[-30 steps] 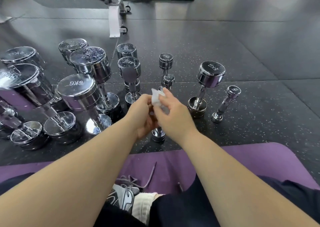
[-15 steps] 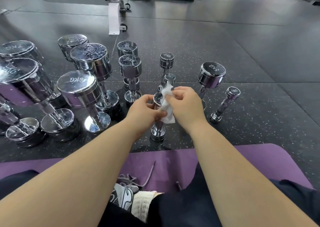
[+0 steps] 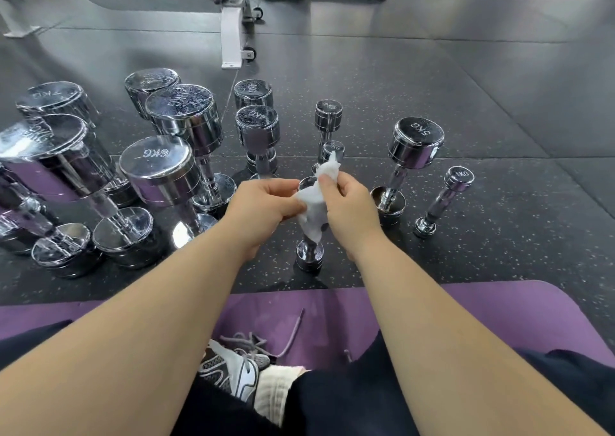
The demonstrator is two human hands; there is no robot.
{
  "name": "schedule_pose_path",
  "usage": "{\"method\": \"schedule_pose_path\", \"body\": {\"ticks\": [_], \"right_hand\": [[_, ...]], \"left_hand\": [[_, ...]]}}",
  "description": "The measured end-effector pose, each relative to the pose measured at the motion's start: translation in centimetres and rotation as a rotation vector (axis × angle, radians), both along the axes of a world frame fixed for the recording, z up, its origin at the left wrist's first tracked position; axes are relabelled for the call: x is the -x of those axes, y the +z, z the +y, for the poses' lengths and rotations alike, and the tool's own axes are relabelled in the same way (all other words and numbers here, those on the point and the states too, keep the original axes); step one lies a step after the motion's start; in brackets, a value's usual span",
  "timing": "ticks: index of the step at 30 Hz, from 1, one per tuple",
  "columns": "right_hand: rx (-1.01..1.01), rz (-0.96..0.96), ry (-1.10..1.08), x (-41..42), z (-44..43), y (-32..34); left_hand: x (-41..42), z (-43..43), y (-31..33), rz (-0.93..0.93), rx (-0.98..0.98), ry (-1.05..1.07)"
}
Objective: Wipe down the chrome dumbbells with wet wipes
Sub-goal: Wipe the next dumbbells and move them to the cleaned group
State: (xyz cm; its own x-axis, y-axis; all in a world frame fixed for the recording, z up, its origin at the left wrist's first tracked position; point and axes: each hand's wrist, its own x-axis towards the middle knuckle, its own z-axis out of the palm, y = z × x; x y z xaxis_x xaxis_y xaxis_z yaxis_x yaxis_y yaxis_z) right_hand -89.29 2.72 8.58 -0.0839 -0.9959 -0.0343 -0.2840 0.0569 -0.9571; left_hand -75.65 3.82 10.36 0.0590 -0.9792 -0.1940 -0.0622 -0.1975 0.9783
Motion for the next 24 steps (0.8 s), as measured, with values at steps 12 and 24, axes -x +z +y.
{"method": "schedule_pose_path", "body": {"ticks": [12, 24], "right_hand": [[0.164, -0.006, -0.099, 0.0, 1.0, 0.3], [-0.247, -0.948, -0.070, 1.7, 1.1, 0.5]], "left_hand": [[2.4, -0.1, 0.6, -0.285, 0.240, 0.217], [2.4, 0.1, -0.2, -0.580, 0.308, 0.049]]}}
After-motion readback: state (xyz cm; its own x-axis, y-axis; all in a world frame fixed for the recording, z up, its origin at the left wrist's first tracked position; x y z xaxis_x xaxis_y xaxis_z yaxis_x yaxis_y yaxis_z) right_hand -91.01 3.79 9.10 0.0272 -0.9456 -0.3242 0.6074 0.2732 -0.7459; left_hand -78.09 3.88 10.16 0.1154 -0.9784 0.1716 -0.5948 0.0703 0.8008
